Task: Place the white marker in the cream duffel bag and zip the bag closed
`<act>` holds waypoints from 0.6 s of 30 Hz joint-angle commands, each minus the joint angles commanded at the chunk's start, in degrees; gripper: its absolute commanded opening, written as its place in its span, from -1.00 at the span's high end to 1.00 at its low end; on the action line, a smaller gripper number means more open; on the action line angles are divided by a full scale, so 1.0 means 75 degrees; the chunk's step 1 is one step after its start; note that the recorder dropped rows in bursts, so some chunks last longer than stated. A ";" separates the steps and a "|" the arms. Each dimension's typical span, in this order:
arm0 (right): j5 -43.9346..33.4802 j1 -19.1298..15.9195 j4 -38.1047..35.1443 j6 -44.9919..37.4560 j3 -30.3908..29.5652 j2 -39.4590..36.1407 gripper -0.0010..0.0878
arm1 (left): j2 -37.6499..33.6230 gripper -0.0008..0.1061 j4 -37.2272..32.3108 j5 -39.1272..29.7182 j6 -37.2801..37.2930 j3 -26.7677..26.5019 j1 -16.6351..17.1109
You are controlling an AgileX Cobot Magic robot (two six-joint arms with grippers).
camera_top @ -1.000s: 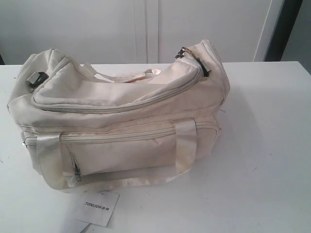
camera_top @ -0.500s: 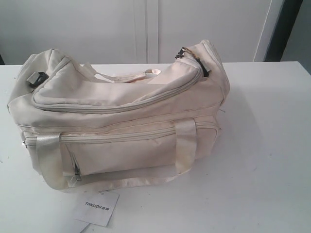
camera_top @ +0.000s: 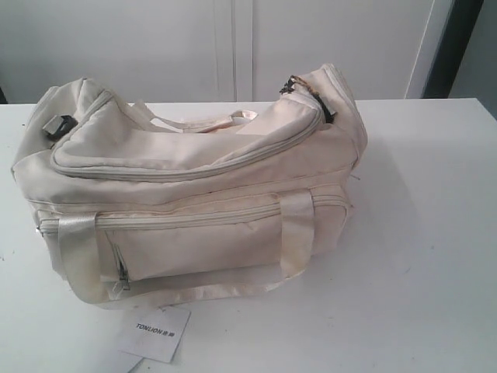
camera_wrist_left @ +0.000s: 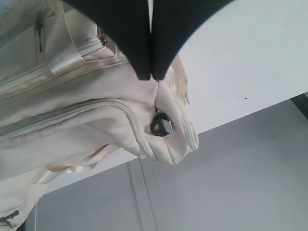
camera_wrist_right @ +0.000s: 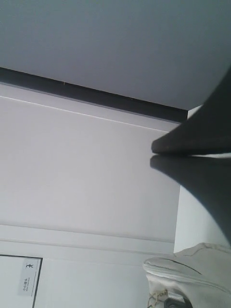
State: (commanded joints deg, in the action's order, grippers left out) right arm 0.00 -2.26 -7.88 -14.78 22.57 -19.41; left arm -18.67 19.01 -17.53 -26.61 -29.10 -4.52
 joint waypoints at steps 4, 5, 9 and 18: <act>0.0000 0.0000 0.0000 0.0000 0.0000 0.0000 0.98 | 0.0278 0.99 -0.1018 0.0171 0.1634 0.0206 0.0000; 0.0000 0.0000 0.0000 0.0000 0.0000 0.0000 0.98 | 0.0375 0.99 -0.1334 0.0271 0.2120 0.0332 0.0000; 0.0000 0.0000 0.0000 0.0000 0.0000 0.0000 0.98 | 0.0672 0.99 -0.1825 0.0808 0.3170 0.0865 0.0000; 0.0000 0.0000 0.0000 0.0000 0.0000 0.0000 0.98 | 0.0937 0.99 -0.2008 0.1025 0.3393 0.1933 0.0000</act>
State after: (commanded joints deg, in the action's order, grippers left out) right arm 0.00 -2.26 -7.88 -14.78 22.57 -19.41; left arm -11.64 3.96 -9.84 -1.16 -14.61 -4.52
